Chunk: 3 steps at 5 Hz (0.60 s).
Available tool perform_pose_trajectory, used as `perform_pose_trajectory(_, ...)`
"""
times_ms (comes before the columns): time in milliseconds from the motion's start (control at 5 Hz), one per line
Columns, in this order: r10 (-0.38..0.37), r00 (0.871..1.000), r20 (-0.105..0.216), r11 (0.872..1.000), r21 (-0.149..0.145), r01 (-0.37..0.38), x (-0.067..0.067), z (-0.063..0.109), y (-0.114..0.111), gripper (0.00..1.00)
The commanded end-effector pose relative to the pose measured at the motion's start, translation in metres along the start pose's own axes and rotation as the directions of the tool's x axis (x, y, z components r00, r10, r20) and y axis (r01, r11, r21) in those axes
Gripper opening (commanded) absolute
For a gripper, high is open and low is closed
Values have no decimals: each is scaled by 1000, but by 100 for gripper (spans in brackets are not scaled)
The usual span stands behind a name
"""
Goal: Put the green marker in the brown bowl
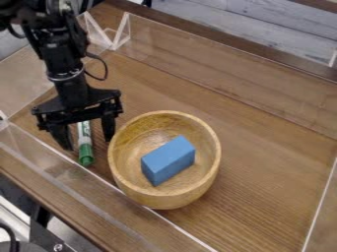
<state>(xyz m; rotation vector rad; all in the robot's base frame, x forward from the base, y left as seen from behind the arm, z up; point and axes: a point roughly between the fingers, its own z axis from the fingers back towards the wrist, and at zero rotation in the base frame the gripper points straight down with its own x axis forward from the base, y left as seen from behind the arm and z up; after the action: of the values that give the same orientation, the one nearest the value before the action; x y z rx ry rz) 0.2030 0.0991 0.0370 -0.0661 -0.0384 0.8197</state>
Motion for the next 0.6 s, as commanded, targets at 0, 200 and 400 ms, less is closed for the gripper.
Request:
perform_pose_trajectory(0,8,1000,23,1000,-9,-8,4,-2,-1,100)
perform_pose_trajectory(200,15,1000,26,1000,-11,-15,4,-7,-1,0)
perform_pose_trajectory(400,6,1000,28,1000,-7,-6,5,-3,-1,0)
